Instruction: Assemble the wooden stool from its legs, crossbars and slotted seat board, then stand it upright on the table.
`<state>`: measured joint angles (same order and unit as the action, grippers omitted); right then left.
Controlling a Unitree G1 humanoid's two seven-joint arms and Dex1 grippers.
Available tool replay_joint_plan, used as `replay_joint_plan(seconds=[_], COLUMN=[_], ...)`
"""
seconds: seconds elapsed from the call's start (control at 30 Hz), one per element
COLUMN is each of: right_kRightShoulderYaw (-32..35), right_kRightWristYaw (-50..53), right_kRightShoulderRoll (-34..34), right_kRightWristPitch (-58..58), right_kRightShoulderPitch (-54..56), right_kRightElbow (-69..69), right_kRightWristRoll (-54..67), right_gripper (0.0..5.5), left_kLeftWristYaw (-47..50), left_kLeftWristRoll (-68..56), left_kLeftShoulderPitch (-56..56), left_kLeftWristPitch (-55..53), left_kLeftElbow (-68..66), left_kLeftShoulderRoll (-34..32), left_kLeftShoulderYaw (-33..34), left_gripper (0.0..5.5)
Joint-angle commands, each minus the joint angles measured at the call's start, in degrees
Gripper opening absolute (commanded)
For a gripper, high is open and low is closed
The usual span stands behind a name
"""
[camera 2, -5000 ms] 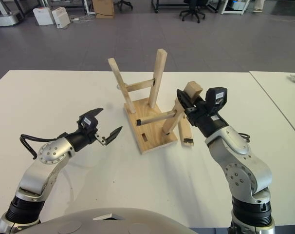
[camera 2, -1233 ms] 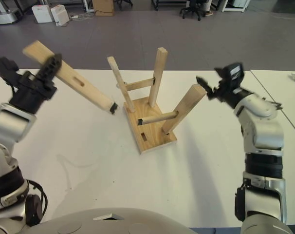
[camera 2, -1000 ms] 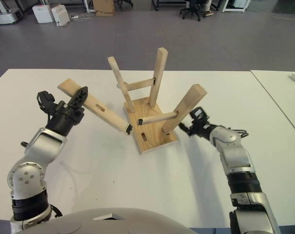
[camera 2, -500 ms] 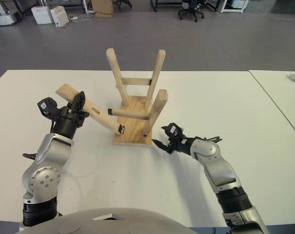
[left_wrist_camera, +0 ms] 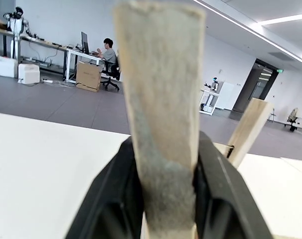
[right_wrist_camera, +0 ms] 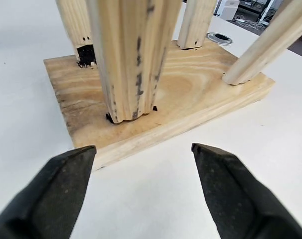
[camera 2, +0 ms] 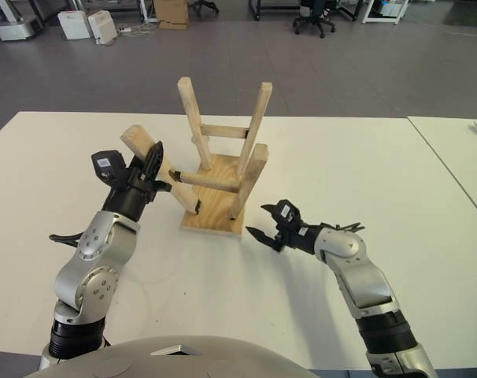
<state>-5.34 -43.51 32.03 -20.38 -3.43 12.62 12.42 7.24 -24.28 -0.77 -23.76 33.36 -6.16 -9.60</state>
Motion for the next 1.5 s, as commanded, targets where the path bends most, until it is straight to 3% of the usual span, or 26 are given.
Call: replay_joint_plan(seconds=[0.03, 0.2, 0.37, 0.57, 0.77, 0.93, 1.03, 1.13, 1.27, 1.37, 1.5], right_kRightShoulderYaw=[2.0, 3.0, 2.2, 4.8, 15.3, 20.7, 21.9, 23.4, 23.6, 23.5, 19.1], right_kRightWristYaw=[0.9, 2.7, 3.5, 4.4, 6.9, 10.2, 13.4, 17.1, 23.7, 28.2, 29.7], right_kRightShoulderRoll=[0.6, -0.4, -0.9, -0.8, -0.3, -0.8, -2.3, -3.6, -4.3, -5.6, -6.0], right_kRightWristPitch=[-1.3, -2.8, -3.3, -3.0, -3.7, -7.0, -11.3, -16.4, -22.2, -25.9, -30.1], right_kRightShoulderPitch=[-2.0, -0.2, 0.4, 1.3, 9.4, 17.7, 23.7, 30.4, 40.7, 37.9, 25.0], right_kRightElbow=[2.6, 4.6, 5.0, 3.9, 0.6, 1.9, 6.4, 10.0, 13.8, 16.9, 18.9], right_kRightWristRoll=[1.1, 2.4, 2.2, 2.7, 8.0, 13.6, 19.7, 28.2, 37.4, 43.3, 44.0], right_gripper=[3.57, 3.57, 3.57, 3.57, 3.57, 3.57, 3.57, 3.57, 3.57, 3.57, 3.57], left_kLeftWristYaw=[-0.7, 0.8, -2.0, -7.2, -9.5, -10.9, -13.1, -15.8, -21.8, -26.9, -36.4], left_kLeftWristRoll=[3.5, 8.0, 13.2, 9.0, -5.2, -9.0, -10.9, -19.1, -29.4, -32.9, -27.5], left_kLeftShoulderPitch=[1.8, 0.8, -2.4, -3.3, -0.6, -2.2, -9.9, -23.8, -43.8, -45.7, -27.6], left_kLeftWristPitch=[-6.4, -14.3, -19.2, -12.4, -17.6, -24.8, -28.0, -30.7, -30.8, -31.9, -27.2], left_kLeftElbow=[-1.1, -5.4, -8.0, -2.2, 5.4, 11.2, 14.2, 13.0, 1.1, -11.3, -17.6], left_kLeftShoulderRoll=[-1.5, -3.0, -8.0, -3.3, 1.5, -3.2, -8.9, -14.1, -19.7, -18.9, -15.7], left_kLeftShoulderYaw=[-3.9, -4.4, -7.3, -4.9, 3.6, 4.9, 9.1, 17.8, 24.5, 24.0, 13.1], left_gripper=[1.01, 1.01, 2.11, 2.96, 2.96, 2.96, 2.96, 2.96, 2.96, 2.96, 2.96])
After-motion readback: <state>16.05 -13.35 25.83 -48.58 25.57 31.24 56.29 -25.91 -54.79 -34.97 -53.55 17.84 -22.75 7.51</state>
